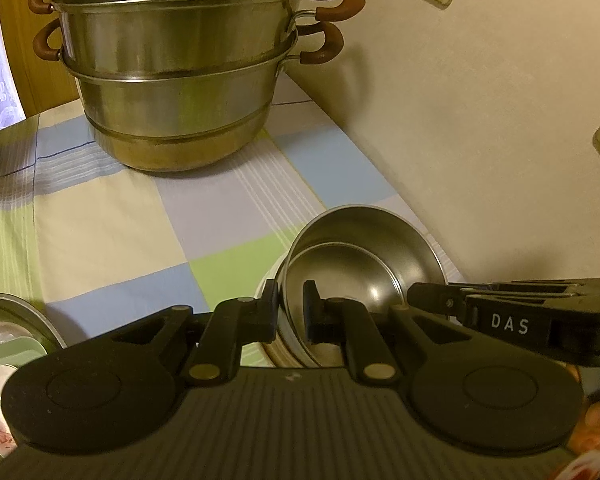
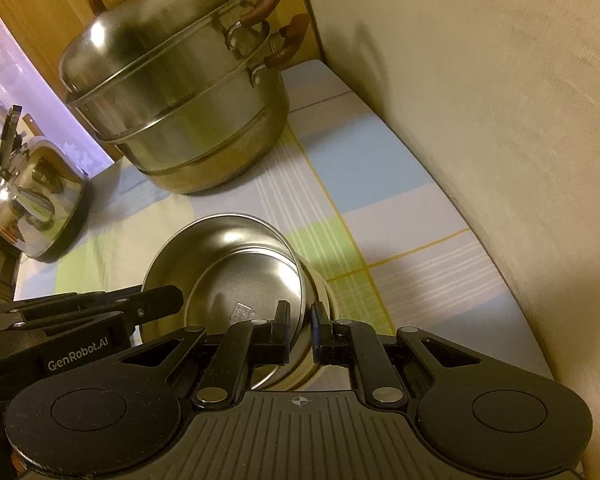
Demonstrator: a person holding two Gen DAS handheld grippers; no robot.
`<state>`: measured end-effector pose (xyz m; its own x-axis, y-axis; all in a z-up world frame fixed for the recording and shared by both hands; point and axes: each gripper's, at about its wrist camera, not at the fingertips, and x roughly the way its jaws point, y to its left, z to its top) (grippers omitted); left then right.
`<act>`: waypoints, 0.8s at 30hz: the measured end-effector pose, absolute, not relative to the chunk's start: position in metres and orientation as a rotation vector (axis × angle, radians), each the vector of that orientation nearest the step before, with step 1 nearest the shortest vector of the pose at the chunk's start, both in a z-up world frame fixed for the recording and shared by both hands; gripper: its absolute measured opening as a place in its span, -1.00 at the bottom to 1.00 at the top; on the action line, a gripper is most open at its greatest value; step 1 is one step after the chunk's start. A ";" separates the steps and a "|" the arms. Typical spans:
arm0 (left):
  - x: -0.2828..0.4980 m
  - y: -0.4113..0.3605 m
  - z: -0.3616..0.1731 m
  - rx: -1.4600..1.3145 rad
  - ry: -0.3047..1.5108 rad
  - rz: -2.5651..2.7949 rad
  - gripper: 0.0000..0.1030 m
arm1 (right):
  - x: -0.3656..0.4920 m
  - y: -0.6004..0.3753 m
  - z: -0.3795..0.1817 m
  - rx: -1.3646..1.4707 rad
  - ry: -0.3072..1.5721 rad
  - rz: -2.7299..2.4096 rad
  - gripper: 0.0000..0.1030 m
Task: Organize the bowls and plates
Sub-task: 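Lower the held small steel bowl into the cream bowl stack with both grippers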
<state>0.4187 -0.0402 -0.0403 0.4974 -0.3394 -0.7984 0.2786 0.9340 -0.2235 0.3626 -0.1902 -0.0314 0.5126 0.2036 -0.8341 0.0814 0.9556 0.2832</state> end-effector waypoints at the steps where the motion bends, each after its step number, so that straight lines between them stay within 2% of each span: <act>1: 0.419 -0.040 -0.041 -0.068 0.984 -0.373 -0.79 | 0.363 -0.190 -0.032 0.304 1.036 0.074 -0.80; 24: 0.422 -0.040 -0.049 -0.075 1.002 -0.362 -0.79 | 0.367 -0.190 -0.038 0.298 1.045 0.075 -0.80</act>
<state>0.4222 -0.0399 -0.0486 0.4845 -0.3311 -0.8097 0.2627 0.9379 -0.2264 0.3666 -0.1898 -0.0377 0.5033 0.2022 -0.8401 0.0797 0.9573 0.2781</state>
